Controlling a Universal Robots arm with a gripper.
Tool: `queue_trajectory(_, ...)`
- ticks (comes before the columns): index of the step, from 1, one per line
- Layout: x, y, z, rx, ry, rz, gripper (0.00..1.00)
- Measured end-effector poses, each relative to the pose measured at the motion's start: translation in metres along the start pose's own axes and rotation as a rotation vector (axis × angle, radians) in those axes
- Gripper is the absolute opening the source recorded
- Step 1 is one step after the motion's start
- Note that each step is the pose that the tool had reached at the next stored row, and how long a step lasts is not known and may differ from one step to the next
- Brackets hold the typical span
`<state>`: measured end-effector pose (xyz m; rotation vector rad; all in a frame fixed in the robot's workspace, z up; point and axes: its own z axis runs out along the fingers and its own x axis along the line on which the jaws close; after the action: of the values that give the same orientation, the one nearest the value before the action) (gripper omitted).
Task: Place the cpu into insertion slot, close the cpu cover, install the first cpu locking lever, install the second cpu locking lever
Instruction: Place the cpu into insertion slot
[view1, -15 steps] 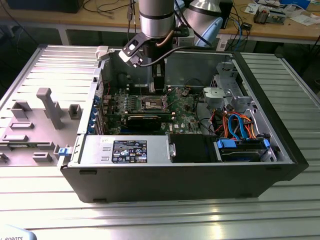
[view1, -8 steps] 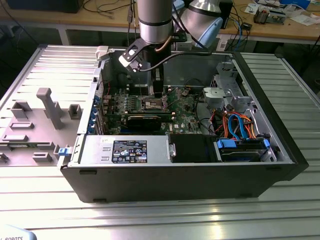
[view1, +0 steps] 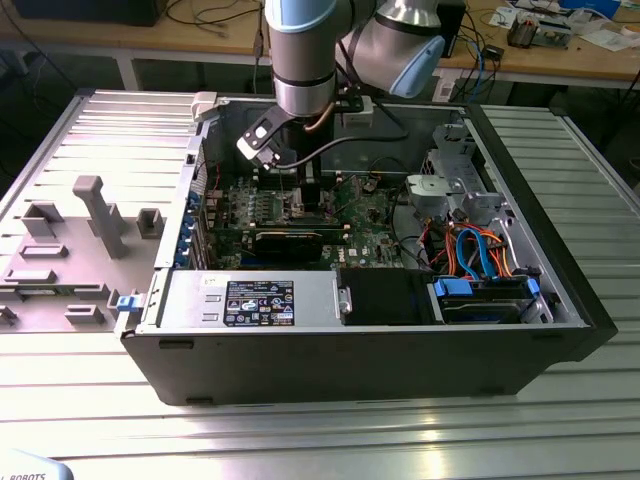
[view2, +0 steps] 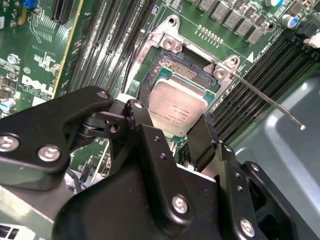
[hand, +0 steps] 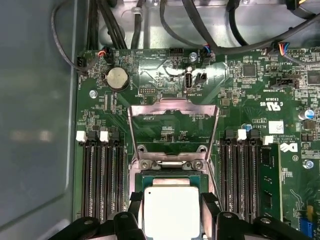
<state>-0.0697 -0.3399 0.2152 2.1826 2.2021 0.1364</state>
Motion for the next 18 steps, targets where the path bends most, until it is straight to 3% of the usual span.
queue_trajectory(2, 0.0001, -0.0008, 0.0014, 0.0001, 0.0016, -0.014, 0.54)
queue_trajectory(7, 0.0009, -0.0012, 0.0048, 0.0008, -0.0036, -0.027, 0.54)
queue_trajectory(11, 0.0008, -0.0015, 0.0083, -0.0001, -0.0065, 0.005, 0.54)
queue_trajectory(18, 0.0005, -0.0023, 0.0159, -0.0002, -0.0066, 0.006, 0.54)
